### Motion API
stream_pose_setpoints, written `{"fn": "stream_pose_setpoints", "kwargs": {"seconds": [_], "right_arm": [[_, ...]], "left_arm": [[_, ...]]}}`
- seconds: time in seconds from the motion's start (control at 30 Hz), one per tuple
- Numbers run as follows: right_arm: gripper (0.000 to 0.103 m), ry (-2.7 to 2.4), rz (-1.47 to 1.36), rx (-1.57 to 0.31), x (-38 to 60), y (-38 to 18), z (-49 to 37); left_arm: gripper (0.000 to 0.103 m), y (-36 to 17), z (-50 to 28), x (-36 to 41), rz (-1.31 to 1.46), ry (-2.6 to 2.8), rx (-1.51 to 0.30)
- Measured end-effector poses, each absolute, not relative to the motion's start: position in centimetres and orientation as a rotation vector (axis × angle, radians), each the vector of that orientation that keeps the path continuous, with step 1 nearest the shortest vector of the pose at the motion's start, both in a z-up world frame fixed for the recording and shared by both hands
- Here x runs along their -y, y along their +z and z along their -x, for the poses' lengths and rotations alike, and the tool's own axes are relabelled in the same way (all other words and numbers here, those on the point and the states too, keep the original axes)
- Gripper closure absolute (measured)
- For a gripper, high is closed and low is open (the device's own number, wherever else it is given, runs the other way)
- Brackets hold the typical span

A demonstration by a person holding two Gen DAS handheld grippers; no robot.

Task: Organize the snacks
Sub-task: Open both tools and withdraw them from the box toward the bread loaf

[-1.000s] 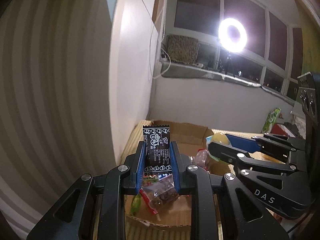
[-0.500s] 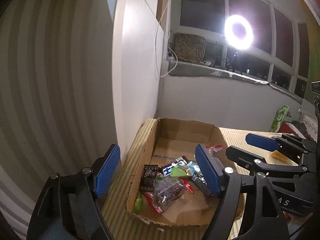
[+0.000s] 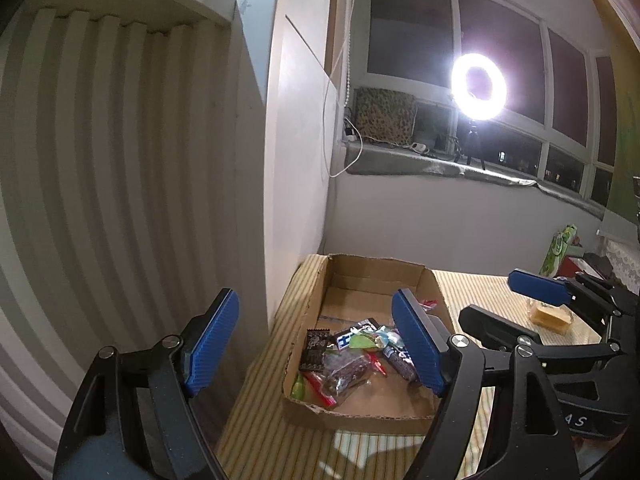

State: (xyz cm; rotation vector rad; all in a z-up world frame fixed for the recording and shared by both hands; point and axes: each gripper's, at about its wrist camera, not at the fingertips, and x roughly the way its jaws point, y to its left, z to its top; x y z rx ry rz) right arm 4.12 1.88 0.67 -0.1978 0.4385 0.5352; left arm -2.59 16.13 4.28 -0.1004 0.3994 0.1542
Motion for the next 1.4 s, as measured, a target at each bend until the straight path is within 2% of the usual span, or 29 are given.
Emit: {"fn": "stream_pose_setpoints", "kwargs": {"seconds": [0.03, 0.1, 0.13, 0.5, 0.8, 1.13, 1.4], "right_arm": [[0.005, 0.523, 0.195, -0.439, -1.4, 0.5, -4.0], [0.002, 0.487, 0.188, -0.44, 0.2, -0.1, -3.8], [0.0, 0.471, 0.184, -0.439, 1.0, -0.3, -3.6], [0.0, 0.194, 0.048, -0.523, 18.4, -3.7, -3.6], [0.0, 0.067, 0.01, -0.555, 26.6, -4.0, -3.1], [0.0, 0.019, -0.012, -0.59, 28.6, -4.0, -3.9], [0.0, 0.011, -0.085, -0.709, 31.1, -5.5, -9.0]], "left_arm": [[0.024, 4.2, 2.4, -16.0, 0.099, 0.154, -0.404], [0.023, 3.9, 1.9, -15.2, 0.091, 0.148, -0.418], [0.019, 3.8, 1.8, -14.8, 0.086, 0.148, -0.425], [0.016, 1.2, -2.5, -1.3, -0.038, -0.025, -0.557], [0.014, 0.0, -5.2, 8.6, -0.051, -0.23, -0.609], [0.014, 0.4, -6.8, 10.6, -0.061, -0.278, -0.624], [0.014, -0.2, -11.9, 12.3, -0.078, -0.246, -0.64]]}}
